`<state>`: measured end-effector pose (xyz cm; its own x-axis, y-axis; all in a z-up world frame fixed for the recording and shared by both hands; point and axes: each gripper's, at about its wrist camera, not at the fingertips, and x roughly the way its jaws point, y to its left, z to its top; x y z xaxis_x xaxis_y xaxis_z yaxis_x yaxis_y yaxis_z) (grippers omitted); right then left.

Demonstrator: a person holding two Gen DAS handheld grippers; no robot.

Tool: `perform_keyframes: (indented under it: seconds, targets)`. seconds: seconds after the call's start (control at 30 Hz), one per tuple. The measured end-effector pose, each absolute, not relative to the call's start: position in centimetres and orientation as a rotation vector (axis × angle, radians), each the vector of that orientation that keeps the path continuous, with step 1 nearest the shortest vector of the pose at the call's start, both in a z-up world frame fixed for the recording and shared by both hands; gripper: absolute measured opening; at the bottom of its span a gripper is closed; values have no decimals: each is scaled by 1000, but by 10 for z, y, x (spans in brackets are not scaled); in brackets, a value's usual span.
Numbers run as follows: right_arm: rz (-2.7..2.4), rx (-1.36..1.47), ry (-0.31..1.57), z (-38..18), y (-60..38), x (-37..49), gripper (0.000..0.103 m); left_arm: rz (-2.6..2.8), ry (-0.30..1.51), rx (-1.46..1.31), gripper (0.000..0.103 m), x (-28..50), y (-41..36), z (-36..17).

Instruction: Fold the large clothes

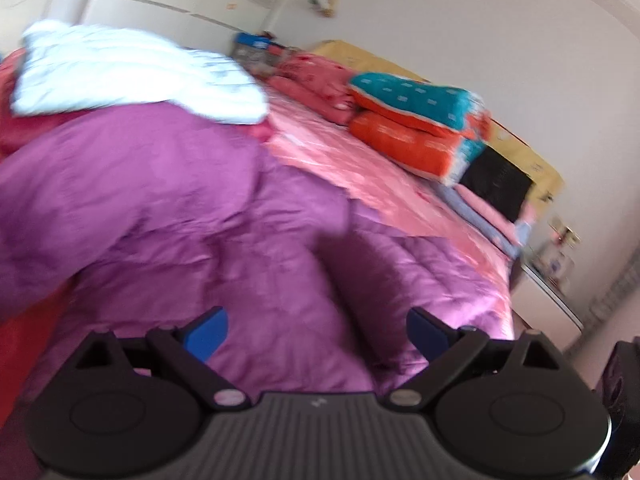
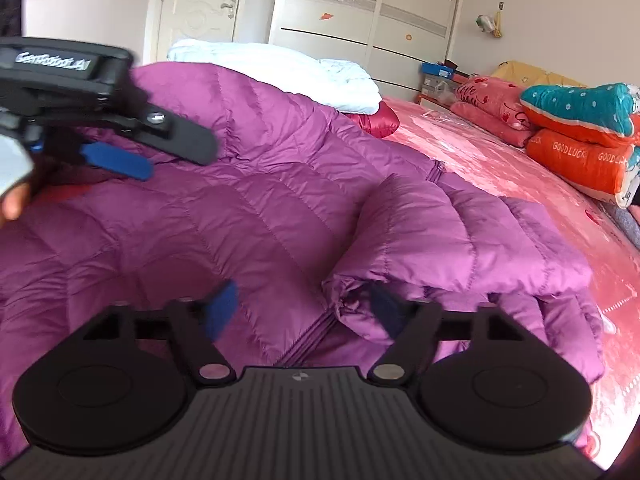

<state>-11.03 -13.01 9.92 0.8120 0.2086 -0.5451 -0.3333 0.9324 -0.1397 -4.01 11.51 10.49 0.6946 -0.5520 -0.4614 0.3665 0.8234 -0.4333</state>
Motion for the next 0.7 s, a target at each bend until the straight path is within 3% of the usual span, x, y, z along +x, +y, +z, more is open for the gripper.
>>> perform_keyframes:
  seconds: [0.3,0.53,0.7]
  targets:
    - [64,-46,531,95,-215,-129,99,-629,569,-157,96,-40,53,138]
    - [-148,151,500,87,-279,-143,100,-652,564,41,95,-42,1,129]
    - [-199,140,508,86,-283,-145,101,-623,541,231,87,-44,-38,108]
